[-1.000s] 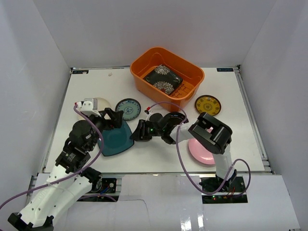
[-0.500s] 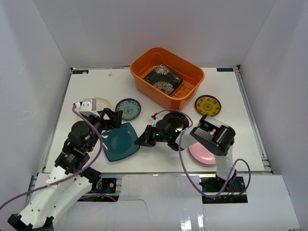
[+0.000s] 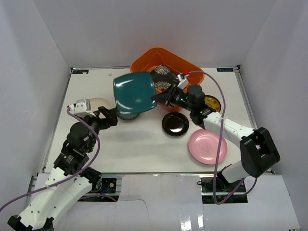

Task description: Place the plates into the plastic bin on the countertop

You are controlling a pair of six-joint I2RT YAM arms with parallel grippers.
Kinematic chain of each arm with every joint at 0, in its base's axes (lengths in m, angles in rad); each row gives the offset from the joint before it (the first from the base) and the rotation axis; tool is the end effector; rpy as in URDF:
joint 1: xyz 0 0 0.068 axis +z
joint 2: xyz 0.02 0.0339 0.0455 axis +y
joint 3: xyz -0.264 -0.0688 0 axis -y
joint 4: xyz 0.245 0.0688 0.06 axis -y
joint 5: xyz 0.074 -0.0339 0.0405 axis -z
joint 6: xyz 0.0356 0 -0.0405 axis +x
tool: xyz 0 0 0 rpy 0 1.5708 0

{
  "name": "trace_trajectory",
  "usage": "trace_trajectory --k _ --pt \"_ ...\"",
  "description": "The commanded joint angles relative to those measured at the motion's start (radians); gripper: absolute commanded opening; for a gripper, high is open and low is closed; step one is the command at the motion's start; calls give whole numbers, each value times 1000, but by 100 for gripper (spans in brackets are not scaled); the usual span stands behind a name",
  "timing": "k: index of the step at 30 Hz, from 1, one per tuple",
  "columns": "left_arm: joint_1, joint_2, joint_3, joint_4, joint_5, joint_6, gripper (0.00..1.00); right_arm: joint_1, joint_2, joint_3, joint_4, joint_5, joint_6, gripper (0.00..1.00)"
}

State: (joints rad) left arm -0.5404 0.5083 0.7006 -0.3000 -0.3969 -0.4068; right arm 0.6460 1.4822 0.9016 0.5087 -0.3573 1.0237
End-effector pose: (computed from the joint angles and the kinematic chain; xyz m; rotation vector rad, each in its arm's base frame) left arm 0.1139 -0.0523 0.3362 -0.1879 1.6738 -0.3820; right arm 0.2652 0.2155 0.2845 0.0422 1.8885 1.5107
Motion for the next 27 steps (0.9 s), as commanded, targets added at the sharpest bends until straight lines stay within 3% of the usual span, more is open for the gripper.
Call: trace_trajectory --k 1,5,9,12,18,23,27 --pt "-3 25 27 -8 -30 -15 98 -101 -50 127 44 67 -59 8" --pt "-3 52 22 -1 -22 -33 98 -196 1 216 11 259 -121 8" --pt "-3 79 14 1 0 -59 98 -213 91 333 -71 544 -178 8" --pt "-3 101 11 -5 15 -82 98 -227 162 403 -116 644 -180 8" --pt "-3 121 13 -21 18 -132 98 -227 268 497 -180 712 -192 8" --pt "-1 223 34 -50 52 -286 98 -206 332 490 -228 715 -195 8" --pt "0 303 -16 2 47 -383 98 -200 391 528 -291 661 -197 20"
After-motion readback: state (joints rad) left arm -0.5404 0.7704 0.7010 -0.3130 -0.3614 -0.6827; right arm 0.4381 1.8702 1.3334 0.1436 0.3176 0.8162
